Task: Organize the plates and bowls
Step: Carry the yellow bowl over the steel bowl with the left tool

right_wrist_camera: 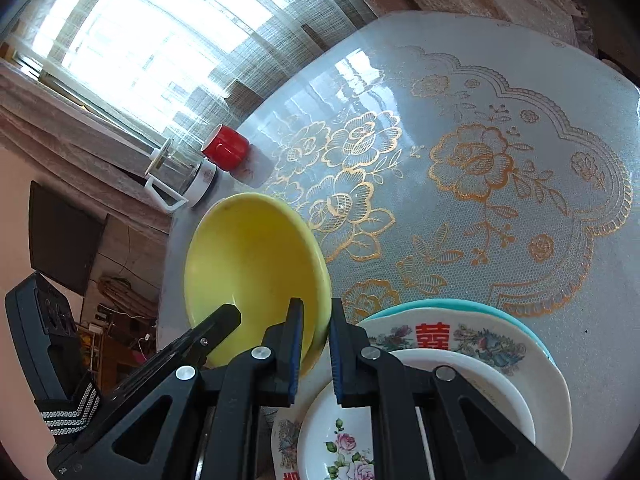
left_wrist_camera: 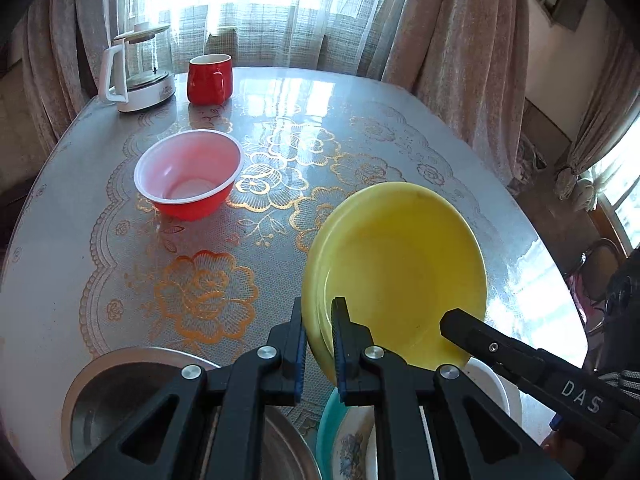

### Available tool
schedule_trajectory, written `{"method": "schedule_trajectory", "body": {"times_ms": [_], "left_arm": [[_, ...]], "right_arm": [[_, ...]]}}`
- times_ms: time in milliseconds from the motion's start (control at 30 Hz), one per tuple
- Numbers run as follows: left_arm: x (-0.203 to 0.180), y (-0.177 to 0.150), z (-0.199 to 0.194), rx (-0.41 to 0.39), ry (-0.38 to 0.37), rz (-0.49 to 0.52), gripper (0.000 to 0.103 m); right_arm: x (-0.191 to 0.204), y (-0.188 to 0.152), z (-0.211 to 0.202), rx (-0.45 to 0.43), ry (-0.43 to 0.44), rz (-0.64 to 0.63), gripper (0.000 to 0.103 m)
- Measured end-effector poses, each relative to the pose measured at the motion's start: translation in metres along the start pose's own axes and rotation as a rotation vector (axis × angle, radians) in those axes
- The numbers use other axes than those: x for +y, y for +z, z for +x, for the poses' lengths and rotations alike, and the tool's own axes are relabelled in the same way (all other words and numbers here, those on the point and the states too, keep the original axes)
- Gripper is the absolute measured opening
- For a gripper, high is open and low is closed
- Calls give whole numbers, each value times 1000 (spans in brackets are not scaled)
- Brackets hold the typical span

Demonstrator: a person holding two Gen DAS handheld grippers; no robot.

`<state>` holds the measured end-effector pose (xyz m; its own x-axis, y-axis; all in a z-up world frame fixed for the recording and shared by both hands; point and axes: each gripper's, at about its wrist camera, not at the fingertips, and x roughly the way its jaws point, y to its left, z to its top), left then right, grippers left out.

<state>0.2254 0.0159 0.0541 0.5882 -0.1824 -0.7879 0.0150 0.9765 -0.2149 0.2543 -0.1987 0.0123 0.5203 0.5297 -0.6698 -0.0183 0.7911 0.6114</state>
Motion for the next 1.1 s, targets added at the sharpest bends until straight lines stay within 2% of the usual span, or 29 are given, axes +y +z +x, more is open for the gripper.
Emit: {"method": "schedule_trajectory", "body": {"times_ms": [533,667,833,1100], "left_arm": [[29,-51,-50,-86,16,-18,12],[38,-59,-58,-91,7,-27,12],[50,-70,-67,-106,44,-11,12],[74,-85,-75,-99,59,-40,13]], "right_arm": [[30,-60,-11,0,72,-17,12],[37,-71,-12,2,72,-37,12],[49,-85,-9,15,73,-78,12],[67,-100,7,69,83,-113,13]]}}
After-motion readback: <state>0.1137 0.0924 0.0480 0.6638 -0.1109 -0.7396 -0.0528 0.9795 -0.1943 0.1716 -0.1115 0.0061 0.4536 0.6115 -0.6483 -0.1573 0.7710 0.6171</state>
